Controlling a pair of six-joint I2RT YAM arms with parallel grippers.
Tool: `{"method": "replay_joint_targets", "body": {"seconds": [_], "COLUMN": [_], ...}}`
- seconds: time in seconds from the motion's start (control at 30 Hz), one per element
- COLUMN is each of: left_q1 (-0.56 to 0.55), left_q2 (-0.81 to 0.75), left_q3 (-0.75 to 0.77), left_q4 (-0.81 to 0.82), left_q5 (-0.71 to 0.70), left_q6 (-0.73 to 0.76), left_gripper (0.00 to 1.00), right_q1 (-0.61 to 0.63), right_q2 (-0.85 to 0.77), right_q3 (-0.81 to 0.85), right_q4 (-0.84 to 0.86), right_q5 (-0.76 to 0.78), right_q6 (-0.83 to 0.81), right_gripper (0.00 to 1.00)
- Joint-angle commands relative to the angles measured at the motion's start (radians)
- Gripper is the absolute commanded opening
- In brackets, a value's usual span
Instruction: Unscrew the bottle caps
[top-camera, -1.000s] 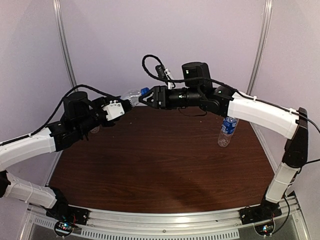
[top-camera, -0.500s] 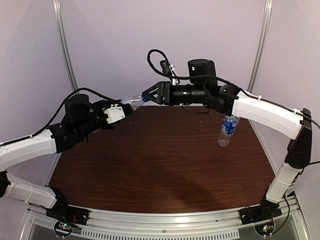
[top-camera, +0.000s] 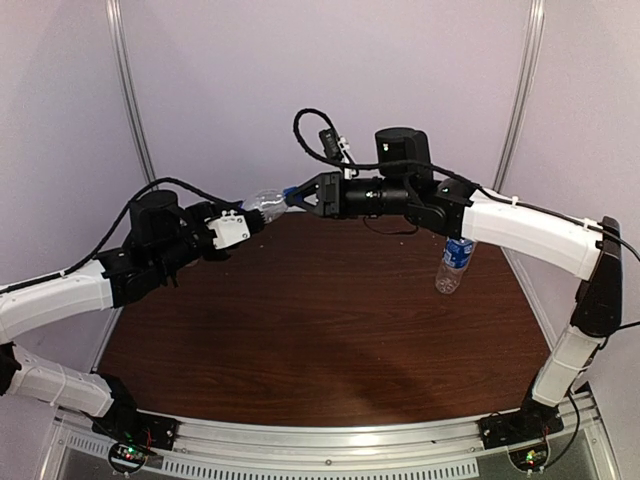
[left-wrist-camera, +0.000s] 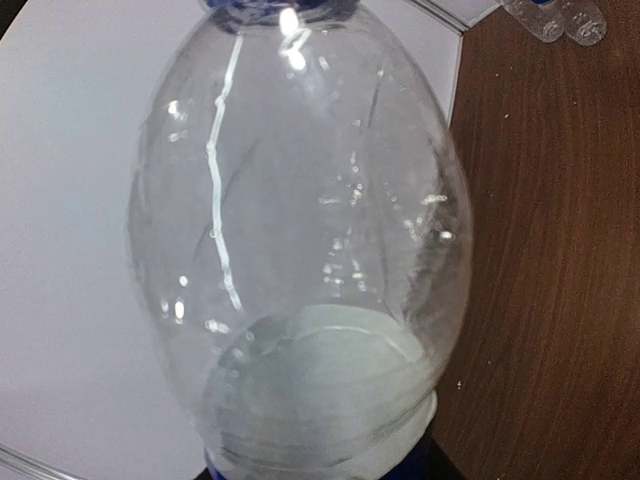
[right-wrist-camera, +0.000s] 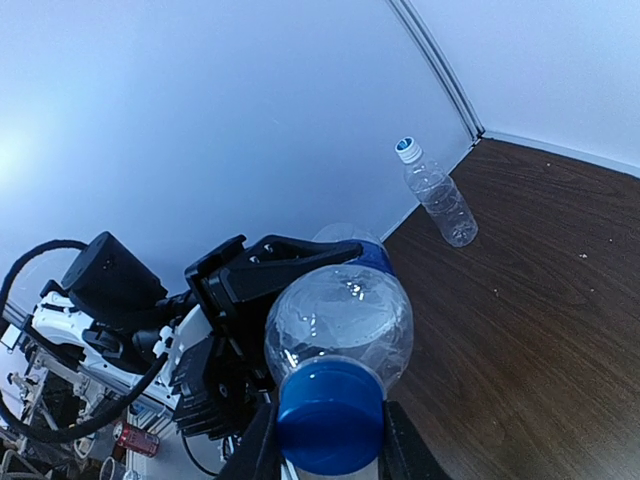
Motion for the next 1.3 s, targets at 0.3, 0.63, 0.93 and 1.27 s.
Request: {"method": "replay_joint_targets", "body": {"seconds": [0.3,0.63,0.93,1.27], "left_q1": [-0.003,-0.002,-0.003,-0.003], "left_q2": [-0.038,0.03,0.031,-0.013], "left_q3": [0.068,0.21,0.199,0.085], "left_q4": [-0.377,-0.772,-0.666,-0.302], "left_q5": [0.383,0.762,0.675,0.248], "left_q6": [-0.015,-0.236,-0.294,-0.321], "left_gripper": [0.17,0.1,0.1,0.14], "right_q1": [-0.008,0.123,0.143,0.036], "right_q2": [-0.037,-0.046,-0.096,-0.232], "right_q3": [-0.044,0.012,-0.053,-0.218], "right_q4": [-0.13,-0.497,-0.324,0.078], "right_q5": [-0.239,0.076,0.164,-0.002], "right_q6": [-0.422,-1.239,-1.24,-0.359], "right_gripper": [0.0,0.0,0.93,1.0]}}
